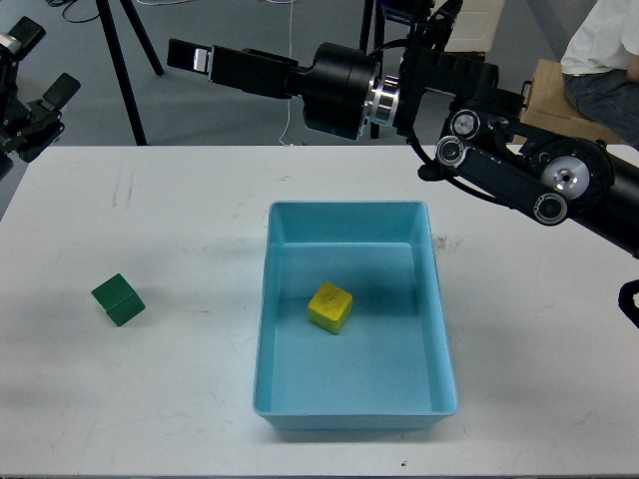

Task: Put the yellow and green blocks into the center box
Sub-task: 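Withdraw the right gripper and lower the left gripper to the green cube, then close the left gripper on the green cube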

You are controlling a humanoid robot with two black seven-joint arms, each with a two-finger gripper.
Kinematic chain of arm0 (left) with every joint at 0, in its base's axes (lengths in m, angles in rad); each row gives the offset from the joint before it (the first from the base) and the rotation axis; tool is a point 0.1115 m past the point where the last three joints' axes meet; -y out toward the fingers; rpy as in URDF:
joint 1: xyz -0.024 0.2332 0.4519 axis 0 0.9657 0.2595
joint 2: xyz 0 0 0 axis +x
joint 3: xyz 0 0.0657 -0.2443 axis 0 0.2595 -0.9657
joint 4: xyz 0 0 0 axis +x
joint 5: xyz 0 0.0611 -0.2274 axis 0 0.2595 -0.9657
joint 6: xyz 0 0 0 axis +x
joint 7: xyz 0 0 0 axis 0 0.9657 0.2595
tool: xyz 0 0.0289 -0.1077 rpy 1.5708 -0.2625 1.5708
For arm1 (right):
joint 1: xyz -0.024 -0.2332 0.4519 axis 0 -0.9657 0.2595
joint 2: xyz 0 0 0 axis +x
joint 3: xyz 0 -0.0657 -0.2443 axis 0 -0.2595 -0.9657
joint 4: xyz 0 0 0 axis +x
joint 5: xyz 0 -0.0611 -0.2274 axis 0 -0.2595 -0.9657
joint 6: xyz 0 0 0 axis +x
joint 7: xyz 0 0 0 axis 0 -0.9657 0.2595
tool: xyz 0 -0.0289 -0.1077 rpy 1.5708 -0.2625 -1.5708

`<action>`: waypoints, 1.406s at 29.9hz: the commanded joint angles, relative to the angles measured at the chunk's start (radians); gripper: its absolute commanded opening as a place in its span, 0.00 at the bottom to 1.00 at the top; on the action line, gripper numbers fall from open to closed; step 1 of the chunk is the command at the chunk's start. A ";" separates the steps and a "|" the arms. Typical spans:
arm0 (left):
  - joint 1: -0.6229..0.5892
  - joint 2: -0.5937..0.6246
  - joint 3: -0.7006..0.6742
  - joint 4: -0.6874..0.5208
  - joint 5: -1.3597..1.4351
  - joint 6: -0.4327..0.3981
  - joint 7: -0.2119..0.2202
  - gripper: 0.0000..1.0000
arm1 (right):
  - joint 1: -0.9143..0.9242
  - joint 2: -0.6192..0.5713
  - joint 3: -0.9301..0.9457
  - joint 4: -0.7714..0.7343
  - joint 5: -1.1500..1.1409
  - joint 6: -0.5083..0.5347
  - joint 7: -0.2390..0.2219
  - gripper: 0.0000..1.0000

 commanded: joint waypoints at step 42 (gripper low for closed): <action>-0.420 0.027 0.924 0.126 0.813 -0.072 0.000 1.00 | -1.100 -0.168 0.762 0.416 0.111 -0.184 -0.105 0.99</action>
